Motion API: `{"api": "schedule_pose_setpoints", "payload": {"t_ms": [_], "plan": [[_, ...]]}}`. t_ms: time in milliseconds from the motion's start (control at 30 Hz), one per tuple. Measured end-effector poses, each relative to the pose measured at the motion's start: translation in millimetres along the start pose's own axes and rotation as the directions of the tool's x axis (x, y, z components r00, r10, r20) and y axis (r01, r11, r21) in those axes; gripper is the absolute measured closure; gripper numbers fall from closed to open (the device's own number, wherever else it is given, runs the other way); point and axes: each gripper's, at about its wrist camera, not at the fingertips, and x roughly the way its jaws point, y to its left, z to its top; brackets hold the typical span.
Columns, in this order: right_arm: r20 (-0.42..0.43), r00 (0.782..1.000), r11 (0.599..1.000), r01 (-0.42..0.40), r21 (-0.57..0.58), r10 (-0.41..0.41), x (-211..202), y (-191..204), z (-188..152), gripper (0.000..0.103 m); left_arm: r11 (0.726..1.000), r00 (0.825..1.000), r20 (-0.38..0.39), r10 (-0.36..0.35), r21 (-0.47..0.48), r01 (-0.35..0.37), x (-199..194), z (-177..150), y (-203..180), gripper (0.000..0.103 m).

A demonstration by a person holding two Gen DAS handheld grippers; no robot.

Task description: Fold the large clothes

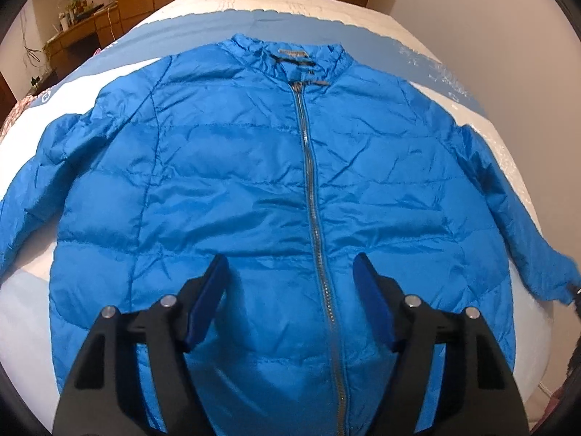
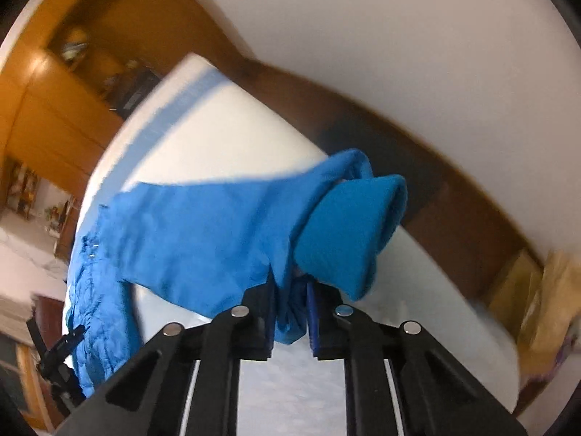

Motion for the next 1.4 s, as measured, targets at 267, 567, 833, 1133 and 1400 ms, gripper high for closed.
{"api": "schedule_pose_setpoints", "payload": {"t_ms": [267, 567, 833, 1133, 1400], "plan": [[0.053, 0.995, 0.931, -0.065, -0.360, 0.090, 10, 171, 22, 0.089, 1.000, 1.000, 0.023, 0.015, 0.002, -0.015, -12, 12, 9, 0.029], [-0.133, 0.985, 0.790, -0.166, -0.590, 0.108, 112, 318, -18, 0.089, 1.000, 0.999, 0.043, 0.004, -0.009, -0.003, -22, 29, 18, 0.025], [-0.303, 0.943, 0.677, -0.313, -0.667, 0.137, 159, 356, -57, 0.078, 0.999, 0.998, 0.034, -0.049, -0.017, 0.049, -12, 47, 14, 0.021], [-0.301, 0.925, 0.718, -0.370, -0.590, 0.230, 125, 312, -39, 0.074, 0.977, 0.977, -0.034, -0.209, -0.040, 0.208, 11, 57, -10, 0.017], [-0.201, 0.958, 0.869, -0.272, -0.414, 0.204, 121, 236, 11, 0.072, 0.950, 0.937, -0.161, -0.310, -0.025, 0.310, 61, 74, -74, 0.020]]}}
